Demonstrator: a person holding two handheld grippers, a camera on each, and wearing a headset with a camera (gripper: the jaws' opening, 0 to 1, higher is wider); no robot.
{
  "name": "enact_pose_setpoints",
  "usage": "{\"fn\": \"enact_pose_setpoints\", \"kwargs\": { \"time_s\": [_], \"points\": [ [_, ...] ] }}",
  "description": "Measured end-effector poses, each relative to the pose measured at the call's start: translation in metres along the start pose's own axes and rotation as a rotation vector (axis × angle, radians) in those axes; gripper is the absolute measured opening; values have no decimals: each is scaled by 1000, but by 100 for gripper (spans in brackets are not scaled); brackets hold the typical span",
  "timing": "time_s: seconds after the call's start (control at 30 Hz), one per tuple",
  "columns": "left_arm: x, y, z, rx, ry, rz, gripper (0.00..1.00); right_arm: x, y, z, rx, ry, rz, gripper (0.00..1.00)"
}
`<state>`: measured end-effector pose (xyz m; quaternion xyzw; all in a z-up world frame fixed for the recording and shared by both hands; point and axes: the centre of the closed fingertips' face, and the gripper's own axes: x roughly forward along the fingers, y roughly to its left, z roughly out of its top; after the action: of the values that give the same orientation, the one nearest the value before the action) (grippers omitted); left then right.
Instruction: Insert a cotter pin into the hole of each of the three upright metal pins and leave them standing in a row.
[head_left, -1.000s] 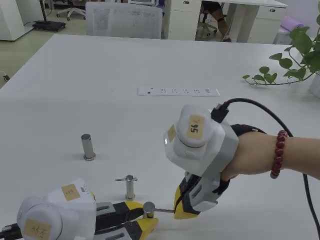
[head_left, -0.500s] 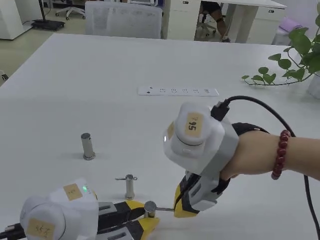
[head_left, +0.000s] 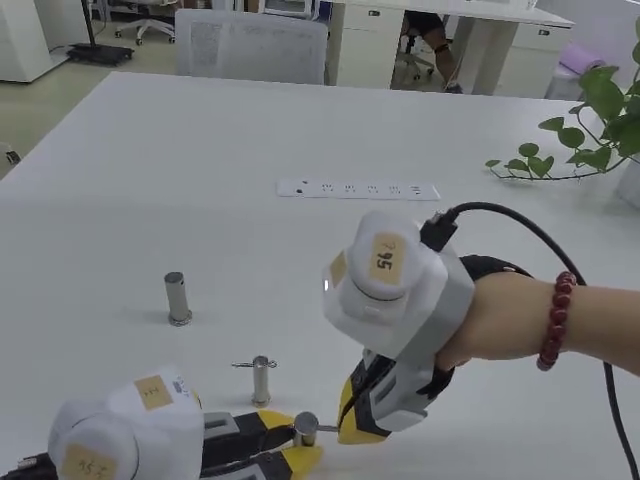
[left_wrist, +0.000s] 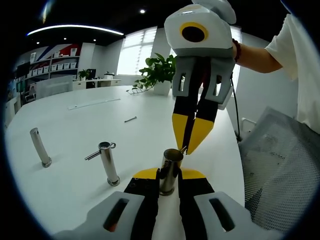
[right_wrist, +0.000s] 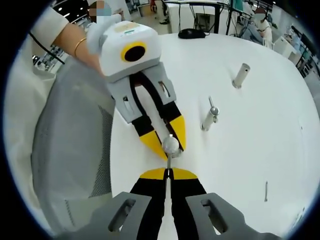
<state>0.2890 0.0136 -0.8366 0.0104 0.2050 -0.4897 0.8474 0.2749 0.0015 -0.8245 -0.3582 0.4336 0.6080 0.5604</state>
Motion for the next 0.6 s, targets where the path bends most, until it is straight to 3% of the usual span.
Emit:
{"fn": "enact_pose_setpoints", "kwargs": {
  "time_s": [0.6],
  "points": [
    [1,0,-1,-5,-2,-4,12,2,0,5,16,-43,-1,3]
  ]
}}
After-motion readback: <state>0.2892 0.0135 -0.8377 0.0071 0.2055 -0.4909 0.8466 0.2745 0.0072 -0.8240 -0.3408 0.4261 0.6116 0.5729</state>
